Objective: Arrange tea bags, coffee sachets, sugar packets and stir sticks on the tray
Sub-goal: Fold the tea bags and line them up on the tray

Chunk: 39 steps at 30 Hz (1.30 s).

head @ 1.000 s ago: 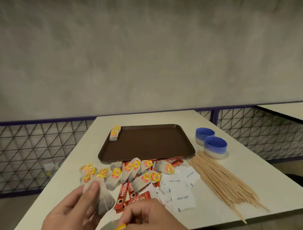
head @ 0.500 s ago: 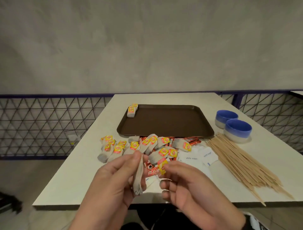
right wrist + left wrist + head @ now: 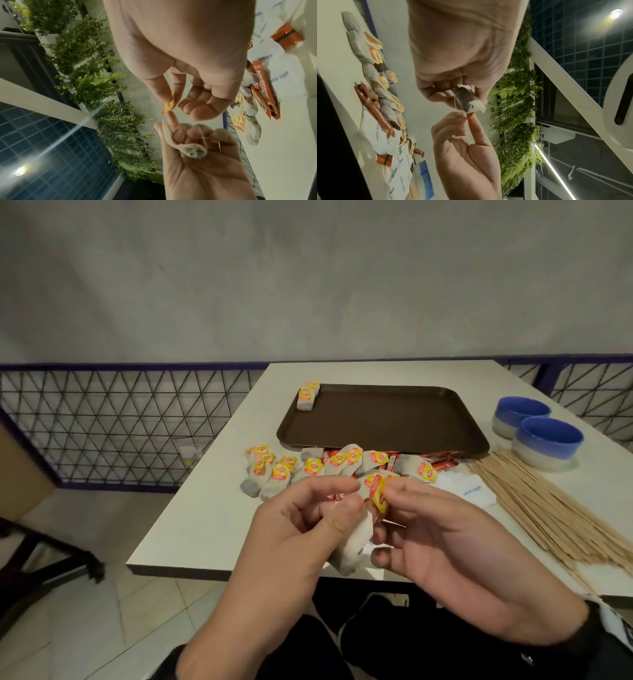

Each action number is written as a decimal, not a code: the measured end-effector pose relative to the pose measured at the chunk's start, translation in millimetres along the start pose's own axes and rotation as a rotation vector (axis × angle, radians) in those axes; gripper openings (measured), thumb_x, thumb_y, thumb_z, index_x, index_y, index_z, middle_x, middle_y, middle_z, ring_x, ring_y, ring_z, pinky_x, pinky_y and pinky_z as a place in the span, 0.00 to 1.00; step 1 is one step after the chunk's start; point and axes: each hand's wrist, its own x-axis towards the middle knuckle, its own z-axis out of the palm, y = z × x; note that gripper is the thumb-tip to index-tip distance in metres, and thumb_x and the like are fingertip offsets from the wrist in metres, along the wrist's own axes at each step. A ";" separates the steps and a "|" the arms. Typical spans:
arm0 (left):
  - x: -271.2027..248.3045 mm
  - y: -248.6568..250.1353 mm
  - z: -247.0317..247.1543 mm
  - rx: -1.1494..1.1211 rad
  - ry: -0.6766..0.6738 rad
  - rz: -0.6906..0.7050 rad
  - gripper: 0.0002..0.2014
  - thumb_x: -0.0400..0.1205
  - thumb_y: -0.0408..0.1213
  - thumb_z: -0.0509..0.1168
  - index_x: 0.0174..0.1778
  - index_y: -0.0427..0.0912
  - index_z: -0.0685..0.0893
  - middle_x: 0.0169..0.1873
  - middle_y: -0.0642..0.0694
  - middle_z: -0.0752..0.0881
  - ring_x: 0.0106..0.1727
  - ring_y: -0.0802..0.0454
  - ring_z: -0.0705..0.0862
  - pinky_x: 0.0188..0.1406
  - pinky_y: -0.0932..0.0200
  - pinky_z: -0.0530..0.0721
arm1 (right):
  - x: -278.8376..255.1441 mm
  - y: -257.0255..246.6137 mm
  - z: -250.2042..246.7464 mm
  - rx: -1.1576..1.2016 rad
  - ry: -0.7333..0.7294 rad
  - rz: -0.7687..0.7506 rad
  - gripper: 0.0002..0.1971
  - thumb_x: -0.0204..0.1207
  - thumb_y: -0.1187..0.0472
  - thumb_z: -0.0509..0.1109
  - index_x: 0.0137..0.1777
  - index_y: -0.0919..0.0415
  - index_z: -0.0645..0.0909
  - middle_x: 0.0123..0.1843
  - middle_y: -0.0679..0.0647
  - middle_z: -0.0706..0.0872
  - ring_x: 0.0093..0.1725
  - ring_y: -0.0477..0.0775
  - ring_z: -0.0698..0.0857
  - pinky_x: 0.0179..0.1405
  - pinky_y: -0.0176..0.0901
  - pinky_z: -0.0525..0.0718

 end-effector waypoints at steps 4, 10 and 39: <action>0.0 -5.1 -7.3 -0.055 -0.073 -0.048 0.20 0.67 0.43 0.83 0.53 0.48 0.87 0.28 0.36 0.81 0.25 0.43 0.84 0.25 0.57 0.83 | -0.8 -3.4 -0.1 -0.032 -0.045 0.045 0.04 0.71 0.60 0.74 0.39 0.61 0.87 0.44 0.61 0.83 0.43 0.57 0.79 0.46 0.56 0.78; 4.4 -11.1 -20.5 0.004 -0.105 0.042 0.29 0.54 0.54 0.88 0.49 0.52 0.89 0.24 0.41 0.80 0.21 0.52 0.75 0.17 0.61 0.74 | -3.8 -6.6 9.9 -0.415 -0.065 -0.021 0.08 0.72 0.58 0.74 0.41 0.63 0.86 0.42 0.62 0.84 0.42 0.53 0.84 0.41 0.49 0.86; -6.4 -9.9 -42.1 -0.290 -0.245 -0.278 0.22 0.70 0.37 0.76 0.61 0.44 0.87 0.59 0.32 0.89 0.47 0.43 0.88 0.46 0.51 0.89 | -6.4 -0.8 15.1 -0.484 0.015 -0.242 0.15 0.61 0.68 0.82 0.50 0.61 0.91 0.36 0.68 0.90 0.33 0.63 0.92 0.34 0.44 0.90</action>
